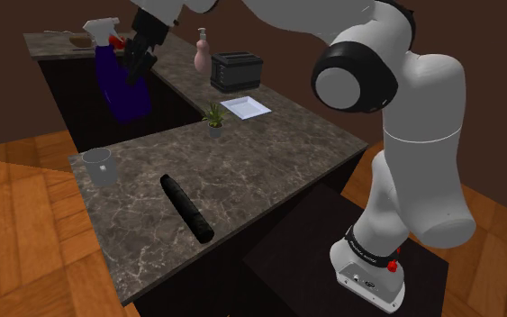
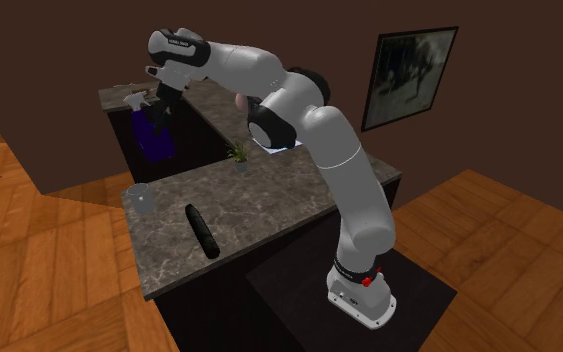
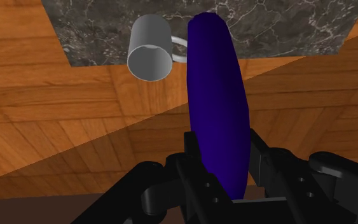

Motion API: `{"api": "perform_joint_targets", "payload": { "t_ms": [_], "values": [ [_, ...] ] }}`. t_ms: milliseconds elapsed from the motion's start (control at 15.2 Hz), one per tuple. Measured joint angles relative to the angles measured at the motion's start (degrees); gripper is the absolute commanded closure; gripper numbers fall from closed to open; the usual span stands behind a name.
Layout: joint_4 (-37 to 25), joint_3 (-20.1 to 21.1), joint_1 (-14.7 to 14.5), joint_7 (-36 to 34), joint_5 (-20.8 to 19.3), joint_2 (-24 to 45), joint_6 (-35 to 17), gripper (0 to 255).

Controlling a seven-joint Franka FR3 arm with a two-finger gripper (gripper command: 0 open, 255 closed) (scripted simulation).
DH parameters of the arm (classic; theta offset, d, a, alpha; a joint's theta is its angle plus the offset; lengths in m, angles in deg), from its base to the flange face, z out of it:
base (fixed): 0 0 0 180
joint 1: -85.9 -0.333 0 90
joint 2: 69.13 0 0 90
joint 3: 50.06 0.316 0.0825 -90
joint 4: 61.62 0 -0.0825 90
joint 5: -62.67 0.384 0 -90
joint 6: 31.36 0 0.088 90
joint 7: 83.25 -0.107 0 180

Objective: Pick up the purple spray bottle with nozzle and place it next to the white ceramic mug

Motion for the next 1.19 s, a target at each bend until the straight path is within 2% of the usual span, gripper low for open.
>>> {"api": "perform_joint_targets", "payload": {
  "t_ms": [330, 1188],
  "values": [
    [4.39, 0.11, -1.35, 2.2, 0.3, -0.29, -3.29, 255],
    [11.48, 1.28, -2.33, 7.53, 2.79, 1.35, -9.76, 255]
  ]
}}
